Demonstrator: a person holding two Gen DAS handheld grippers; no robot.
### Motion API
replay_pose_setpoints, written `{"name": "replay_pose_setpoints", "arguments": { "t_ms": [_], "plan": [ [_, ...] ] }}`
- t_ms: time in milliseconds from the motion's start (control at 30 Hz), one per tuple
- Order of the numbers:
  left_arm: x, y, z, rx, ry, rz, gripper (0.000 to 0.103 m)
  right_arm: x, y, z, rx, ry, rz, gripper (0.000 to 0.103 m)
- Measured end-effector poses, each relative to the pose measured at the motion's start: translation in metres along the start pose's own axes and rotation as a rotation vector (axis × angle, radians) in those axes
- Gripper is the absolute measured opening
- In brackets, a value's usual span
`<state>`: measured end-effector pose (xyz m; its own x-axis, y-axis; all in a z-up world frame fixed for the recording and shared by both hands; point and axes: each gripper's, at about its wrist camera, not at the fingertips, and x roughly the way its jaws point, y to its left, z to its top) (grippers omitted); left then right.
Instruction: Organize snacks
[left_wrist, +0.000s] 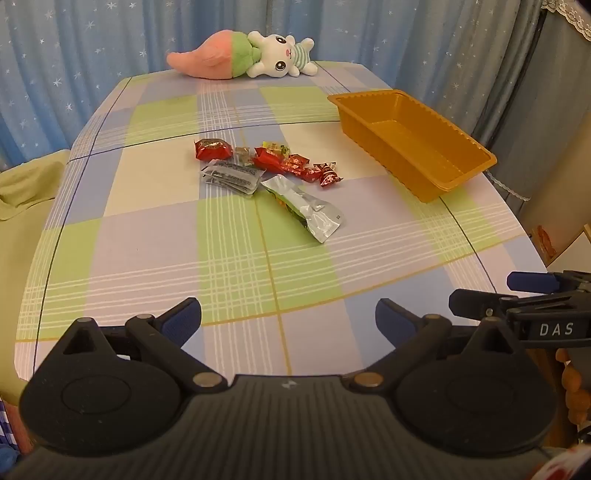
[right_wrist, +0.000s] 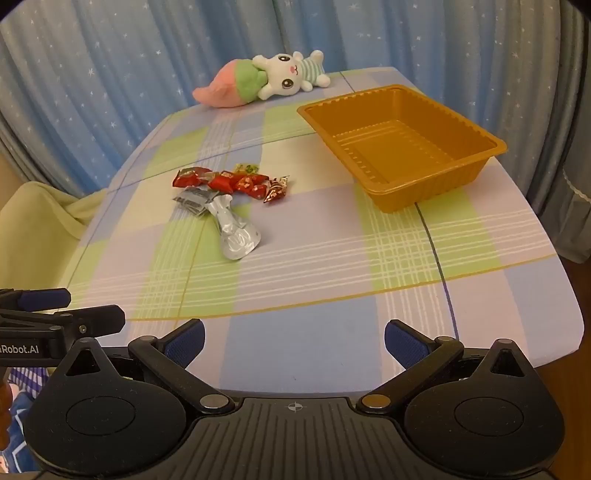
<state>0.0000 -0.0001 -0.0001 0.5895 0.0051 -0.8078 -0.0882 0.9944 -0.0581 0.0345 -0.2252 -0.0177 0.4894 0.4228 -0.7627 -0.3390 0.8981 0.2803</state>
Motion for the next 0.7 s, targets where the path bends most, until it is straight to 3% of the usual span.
{"name": "replay_pose_setpoints", "arguments": {
  "t_ms": [700],
  "plan": [
    [0.0003, 0.0004, 0.0002, -0.005, 0.009, -0.002, 0.1, 0.0036, 0.0037, 0.0055, -0.002, 0.005, -0.007, 0.103]
  ]
}}
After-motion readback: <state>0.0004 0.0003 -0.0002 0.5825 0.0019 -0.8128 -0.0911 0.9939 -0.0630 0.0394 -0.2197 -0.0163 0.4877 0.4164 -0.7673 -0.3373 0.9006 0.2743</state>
